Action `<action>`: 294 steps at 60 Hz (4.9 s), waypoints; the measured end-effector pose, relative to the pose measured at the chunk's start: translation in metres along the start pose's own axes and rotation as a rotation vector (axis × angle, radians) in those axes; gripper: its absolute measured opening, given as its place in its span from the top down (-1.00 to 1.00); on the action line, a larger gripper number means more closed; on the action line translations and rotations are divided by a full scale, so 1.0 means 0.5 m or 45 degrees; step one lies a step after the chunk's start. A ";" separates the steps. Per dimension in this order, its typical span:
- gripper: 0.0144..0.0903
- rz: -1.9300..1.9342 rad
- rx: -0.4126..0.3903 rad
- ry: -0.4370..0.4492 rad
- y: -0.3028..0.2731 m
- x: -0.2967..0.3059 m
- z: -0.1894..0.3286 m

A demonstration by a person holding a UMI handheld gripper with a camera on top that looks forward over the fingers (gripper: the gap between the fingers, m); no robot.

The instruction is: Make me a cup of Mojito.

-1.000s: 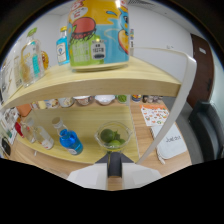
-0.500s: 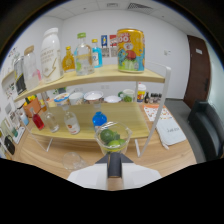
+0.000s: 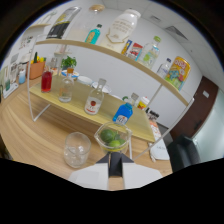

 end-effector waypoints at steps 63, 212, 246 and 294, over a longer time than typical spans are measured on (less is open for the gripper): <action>0.95 -1.758 0.529 0.437 -0.148 -0.013 -0.022; -0.89 0.570 0.184 -0.281 0.036 -0.164 -0.138; -0.80 0.595 0.244 -0.235 -0.256 -0.086 0.068; 0.45 0.505 0.212 -0.275 -0.253 -0.080 0.133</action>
